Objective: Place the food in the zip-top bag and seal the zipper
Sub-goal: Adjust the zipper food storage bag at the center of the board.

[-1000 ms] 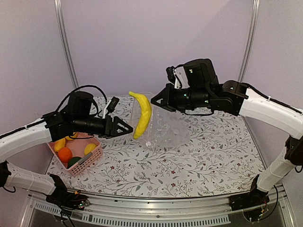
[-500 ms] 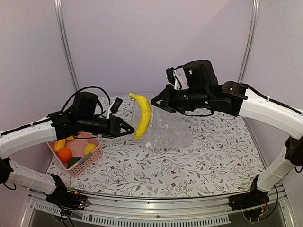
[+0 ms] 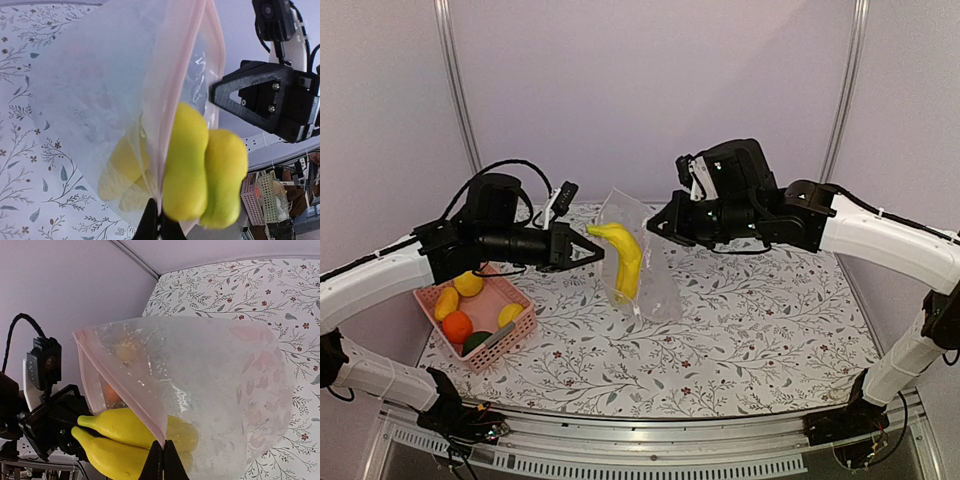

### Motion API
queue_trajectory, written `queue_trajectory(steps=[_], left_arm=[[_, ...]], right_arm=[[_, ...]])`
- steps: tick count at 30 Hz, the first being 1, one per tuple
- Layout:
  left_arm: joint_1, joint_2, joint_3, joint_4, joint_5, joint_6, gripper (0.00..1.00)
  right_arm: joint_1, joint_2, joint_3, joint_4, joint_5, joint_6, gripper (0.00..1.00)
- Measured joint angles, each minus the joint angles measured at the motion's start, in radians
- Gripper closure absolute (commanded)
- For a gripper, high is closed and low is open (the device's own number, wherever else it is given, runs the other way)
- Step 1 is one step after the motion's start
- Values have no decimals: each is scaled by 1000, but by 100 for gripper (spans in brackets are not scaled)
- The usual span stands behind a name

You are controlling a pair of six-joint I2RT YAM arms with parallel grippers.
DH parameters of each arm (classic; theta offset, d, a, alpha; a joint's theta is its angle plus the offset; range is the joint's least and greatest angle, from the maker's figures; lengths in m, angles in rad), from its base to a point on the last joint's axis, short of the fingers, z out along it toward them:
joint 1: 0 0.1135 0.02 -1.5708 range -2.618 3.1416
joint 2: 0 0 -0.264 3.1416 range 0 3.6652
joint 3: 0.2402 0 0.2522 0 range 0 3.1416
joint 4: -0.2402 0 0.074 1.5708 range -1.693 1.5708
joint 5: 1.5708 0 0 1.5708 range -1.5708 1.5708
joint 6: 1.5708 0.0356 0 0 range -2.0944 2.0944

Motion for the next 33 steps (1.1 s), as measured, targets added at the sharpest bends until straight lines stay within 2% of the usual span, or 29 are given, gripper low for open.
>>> queue_trajectory(steps=[9, 23, 26, 28, 33], left_arm=[[14, 19, 91, -56, 22, 48, 100], [93, 44, 89, -10, 94, 24, 100], [120, 56, 75, 3, 92, 19, 97], [132, 69, 70, 10, 91, 18, 93], [143, 94, 66, 19, 82, 19, 46]], right_arm=[[-19, 0, -13, -74, 70, -2, 100], [-19, -36, 0, -121, 92, -12, 100], [-19, -37, 0, -122, 92, -15, 100], [-19, -37, 0, -122, 92, -16, 100], [-19, -32, 0, -122, 88, -16, 100]])
